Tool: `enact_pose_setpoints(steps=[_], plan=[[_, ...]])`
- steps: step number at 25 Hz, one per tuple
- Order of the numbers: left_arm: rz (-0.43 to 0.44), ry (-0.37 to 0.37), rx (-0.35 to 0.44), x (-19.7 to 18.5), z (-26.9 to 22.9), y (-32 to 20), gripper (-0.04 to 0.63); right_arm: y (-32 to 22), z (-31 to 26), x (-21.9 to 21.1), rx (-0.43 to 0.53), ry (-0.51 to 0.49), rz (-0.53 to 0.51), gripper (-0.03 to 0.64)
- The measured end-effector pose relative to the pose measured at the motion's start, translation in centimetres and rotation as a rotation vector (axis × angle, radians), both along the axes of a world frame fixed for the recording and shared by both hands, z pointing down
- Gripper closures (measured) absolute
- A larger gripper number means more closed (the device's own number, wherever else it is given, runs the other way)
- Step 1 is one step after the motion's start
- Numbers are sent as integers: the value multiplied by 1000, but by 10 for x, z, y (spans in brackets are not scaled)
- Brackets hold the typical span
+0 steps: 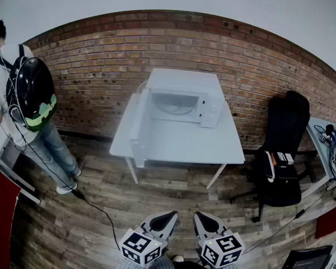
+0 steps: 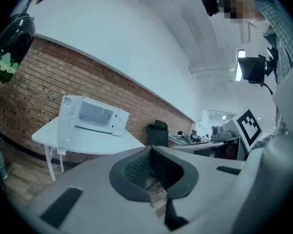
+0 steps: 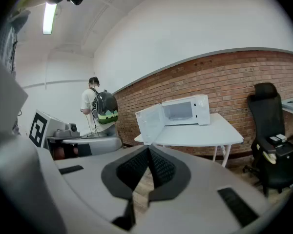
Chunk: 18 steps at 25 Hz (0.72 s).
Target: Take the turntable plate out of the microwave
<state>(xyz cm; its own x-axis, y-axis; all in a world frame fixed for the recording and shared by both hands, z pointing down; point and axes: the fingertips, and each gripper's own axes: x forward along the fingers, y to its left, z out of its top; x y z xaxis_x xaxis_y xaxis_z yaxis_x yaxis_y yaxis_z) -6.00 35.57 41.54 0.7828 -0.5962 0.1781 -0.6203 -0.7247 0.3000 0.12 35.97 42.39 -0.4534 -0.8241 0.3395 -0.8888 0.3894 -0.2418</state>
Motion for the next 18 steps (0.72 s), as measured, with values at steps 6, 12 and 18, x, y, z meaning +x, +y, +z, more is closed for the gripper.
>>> enact_pose_setpoints(steps=[6,12,18], plan=[[-6,1,-3,-2,1,0,588,0,1,0,-2,-1,4,600],[-6,-1,-6,0,3,0,588,1,2,0,4,39,-16,600],[-17,-7,1,2,0,-2,588,1,-6,1,22,47,-22,598]])
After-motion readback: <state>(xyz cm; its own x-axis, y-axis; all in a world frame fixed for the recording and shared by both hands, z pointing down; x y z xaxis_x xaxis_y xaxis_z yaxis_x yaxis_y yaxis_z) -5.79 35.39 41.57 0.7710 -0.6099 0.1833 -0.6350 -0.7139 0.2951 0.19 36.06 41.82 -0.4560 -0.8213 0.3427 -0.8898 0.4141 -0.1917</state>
